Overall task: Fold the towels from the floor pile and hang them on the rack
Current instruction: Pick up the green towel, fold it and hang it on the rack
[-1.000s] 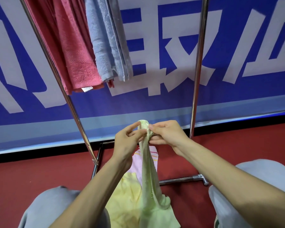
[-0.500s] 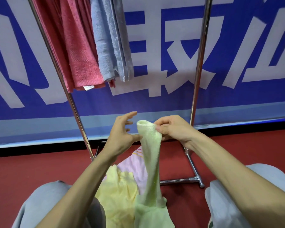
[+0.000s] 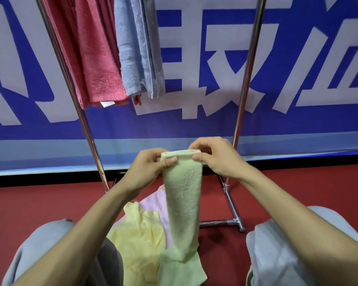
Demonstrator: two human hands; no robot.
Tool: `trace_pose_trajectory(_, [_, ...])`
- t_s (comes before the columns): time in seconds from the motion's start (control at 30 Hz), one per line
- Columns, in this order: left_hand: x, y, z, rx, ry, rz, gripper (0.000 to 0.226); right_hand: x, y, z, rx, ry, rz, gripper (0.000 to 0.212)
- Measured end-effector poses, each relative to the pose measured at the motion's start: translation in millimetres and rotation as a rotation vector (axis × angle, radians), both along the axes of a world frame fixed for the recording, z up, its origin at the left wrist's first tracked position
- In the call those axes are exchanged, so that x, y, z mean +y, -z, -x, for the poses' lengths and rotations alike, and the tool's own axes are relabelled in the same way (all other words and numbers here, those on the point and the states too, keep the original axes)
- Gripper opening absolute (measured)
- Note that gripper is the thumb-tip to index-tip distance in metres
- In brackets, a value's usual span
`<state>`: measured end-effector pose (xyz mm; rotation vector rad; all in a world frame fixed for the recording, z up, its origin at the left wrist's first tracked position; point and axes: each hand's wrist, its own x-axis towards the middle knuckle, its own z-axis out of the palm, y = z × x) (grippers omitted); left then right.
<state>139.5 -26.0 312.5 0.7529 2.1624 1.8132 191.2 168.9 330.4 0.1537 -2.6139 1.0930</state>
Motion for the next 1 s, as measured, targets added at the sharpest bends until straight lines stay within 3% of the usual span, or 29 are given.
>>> trace_pose_trajectory(0.23, [9.8,-71.5,13.3,0.125,0.001,-0.049,0.008,3.0,-64.0,14.7,0.134,0.074,-0.026,0.012])
trace_pose_trajectory(0.4, [11.6,-138.3,18.7,0.194,-0.017,0.042,0.015,6.1,-128.2,10.6,0.175,0.079,-0.183,0.006])
trace_pose_trajectory(0.53, [12.1,-203.3,13.9,0.423,-0.142,-0.047,0.015,-1.9,-196.0,2.8,0.331,0.130,-0.232,0.005])
trace_pose_trajectory(0.6, [12.8,-243.8,11.3,0.581,-0.247,-0.103,0.026,-9.4,-239.0,-0.4,0.472,0.175,-0.158,0.007])
trace_pose_trajectory(0.7, [13.5,-293.3,-2.6,0.725,-0.284,-0.051,0.034,-21.3,-284.0,-4.6,0.645,0.134,0.166,0.007])
trace_pose_trajectory(0.8, [11.4,-312.9,-11.6,0.699,-0.242,-0.027,0.032,-27.7,-290.9,-6.1,0.606,0.106,0.276,0.007])
trace_pose_trajectory(1.0, [14.3,-328.8,-20.8,0.663,-0.337,-0.268,0.030,-31.4,-317.5,-13.5,0.640,0.035,0.377,0.006])
